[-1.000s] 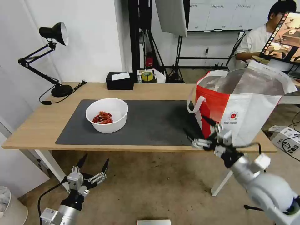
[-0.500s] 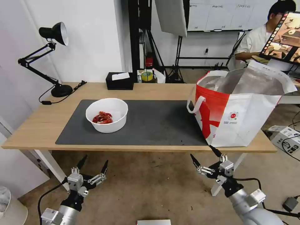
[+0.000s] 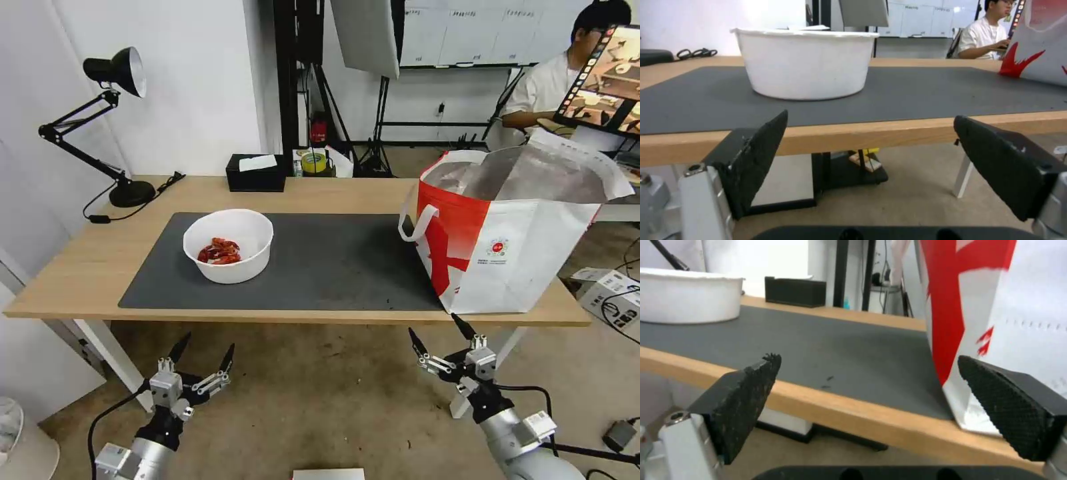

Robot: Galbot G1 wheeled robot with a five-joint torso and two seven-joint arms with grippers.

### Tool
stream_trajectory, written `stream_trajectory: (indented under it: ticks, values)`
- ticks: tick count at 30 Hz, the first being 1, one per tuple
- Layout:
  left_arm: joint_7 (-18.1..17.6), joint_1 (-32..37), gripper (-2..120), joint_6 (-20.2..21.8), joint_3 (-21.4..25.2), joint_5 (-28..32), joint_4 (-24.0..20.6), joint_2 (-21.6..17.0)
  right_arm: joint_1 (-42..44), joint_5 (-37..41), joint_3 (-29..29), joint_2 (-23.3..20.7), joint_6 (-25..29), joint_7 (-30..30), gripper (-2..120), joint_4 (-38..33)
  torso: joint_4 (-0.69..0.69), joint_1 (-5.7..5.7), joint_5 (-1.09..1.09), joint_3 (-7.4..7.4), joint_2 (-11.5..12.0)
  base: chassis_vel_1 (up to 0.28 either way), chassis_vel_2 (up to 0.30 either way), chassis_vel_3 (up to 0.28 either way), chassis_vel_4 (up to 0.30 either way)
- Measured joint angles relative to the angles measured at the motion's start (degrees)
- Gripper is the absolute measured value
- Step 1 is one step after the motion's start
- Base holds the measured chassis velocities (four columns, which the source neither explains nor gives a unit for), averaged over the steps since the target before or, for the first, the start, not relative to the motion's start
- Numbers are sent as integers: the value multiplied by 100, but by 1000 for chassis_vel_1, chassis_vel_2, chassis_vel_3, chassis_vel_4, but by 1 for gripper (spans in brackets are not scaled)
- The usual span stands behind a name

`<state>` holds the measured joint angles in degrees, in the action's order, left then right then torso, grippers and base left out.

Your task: Pick up the trash from the table and place it into the takeout bag.

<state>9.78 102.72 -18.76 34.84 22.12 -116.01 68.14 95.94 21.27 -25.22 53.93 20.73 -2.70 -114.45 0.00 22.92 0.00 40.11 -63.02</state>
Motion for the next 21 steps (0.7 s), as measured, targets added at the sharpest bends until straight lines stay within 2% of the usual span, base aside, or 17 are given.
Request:
stream_trajectory:
  ticks: [8, 12, 15, 16, 19, 20, 21]
  values:
    - [-75, -91, 100, 47, 32, 117, -52, -111, -8, -9, 13, -7, 10, -15, 100, -3, 1, 0, 0, 0, 0, 0, 0, 0, 0]
    - [-332, -359, 100, 281, 69, 436, -225, -362, -10, -6, 14, -9, 11, -15, 100, -4, 0, 0, 0, 0, 0, 0, 0, 0, 0]
    - [-759, -736, 100, 738, 221, 941, -431, -917, -12, -2, 15, -11, 10, -13, 100, -5, 1, 0, 1, 0, 0, 0, 0, 0, 0]
    - [-759, -736, 100, 738, 221, 941, -431, -917, -12, -2, 15, -11, 10, -13, 100, -5, 1, 0, 1, 0, 0, 0, 0, 0, 0]
    - [-1097, -1260, 100, 1185, 240, 1509, -387, -1605, -13, 1, 14, -12, 10, -11, 100, -7, -1, 0, 0, 0, 0, 0, 0, 0, 0]
    - [-1097, -1260, 100, 1185, 240, 1509, -387, -1605, -13, 1, 14, -12, 10, -11, 100, -7, -1, 0, 0, 0, 0, 0, 0, 0, 0]
    - [-1177, -1421, 100, 1287, 208, 1667, -333, -1782, -13, 2, 15, -12, 10, -10, 100, -7, -1, 0, 0, 1, 0, 0, 0, 0, 0]
